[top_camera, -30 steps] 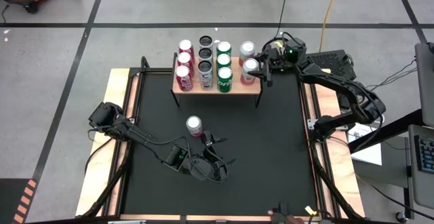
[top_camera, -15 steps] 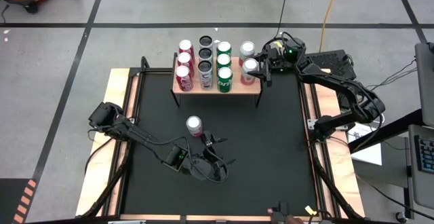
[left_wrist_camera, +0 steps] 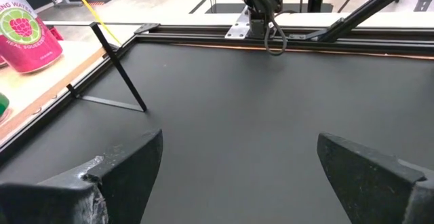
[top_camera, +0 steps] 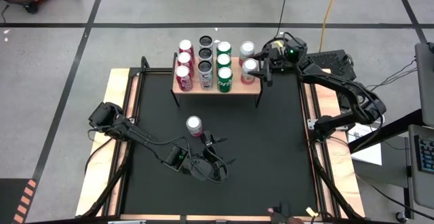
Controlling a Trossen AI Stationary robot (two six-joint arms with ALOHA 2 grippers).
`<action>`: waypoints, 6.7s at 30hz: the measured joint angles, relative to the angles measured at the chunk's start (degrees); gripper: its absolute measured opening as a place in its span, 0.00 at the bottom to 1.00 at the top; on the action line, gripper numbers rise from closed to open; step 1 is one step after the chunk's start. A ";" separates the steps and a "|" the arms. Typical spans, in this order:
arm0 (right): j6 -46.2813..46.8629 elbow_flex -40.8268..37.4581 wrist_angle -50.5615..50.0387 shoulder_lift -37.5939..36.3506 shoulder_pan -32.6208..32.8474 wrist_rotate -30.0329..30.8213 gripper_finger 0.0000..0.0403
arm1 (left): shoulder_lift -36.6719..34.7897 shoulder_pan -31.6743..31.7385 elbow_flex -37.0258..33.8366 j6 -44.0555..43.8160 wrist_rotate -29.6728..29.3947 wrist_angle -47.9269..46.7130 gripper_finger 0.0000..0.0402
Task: Place canned beverage on shelf
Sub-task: Put the bottom pink soda can aligned with the other pink soda can on the shelf
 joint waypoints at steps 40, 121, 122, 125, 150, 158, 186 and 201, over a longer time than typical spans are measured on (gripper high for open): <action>-8.30 -0.07 -32.60 -12.70 16.34 29.01 0.36 | 0.00 0.07 0.00 0.17 -0.01 -0.33 0.96; -12.59 -0.09 -28.17 -7.05 18.03 42.39 0.01 | 0.00 0.07 0.00 0.02 -0.02 -0.54 0.96; -12.66 -0.09 -28.18 -7.05 18.03 42.38 0.01 | 0.00 0.07 0.00 0.02 -0.02 -0.52 0.96; -12.66 -0.09 -28.19 -7.05 18.03 42.38 0.01 | 0.00 0.07 0.00 0.02 -0.02 -0.52 0.96; -13.79 -0.09 -27.75 -7.05 17.93 44.51 0.01 | 0.00 0.07 0.00 -0.71 -0.02 -0.57 0.96; -14.21 -0.09 -27.71 -7.05 17.90 45.44 0.01 | 0.00 0.07 0.00 -1.16 -0.02 -0.74 0.96; -14.81 -0.09 -26.34 -7.05 17.92 46.09 0.01 | 0.00 0.07 0.00 -1.21 -0.02 -0.76 0.96; -12.58 -0.09 -27.32 -7.74 18.89 46.54 0.01 | 0.00 0.07 0.00 -1.30 -0.02 -1.77 0.96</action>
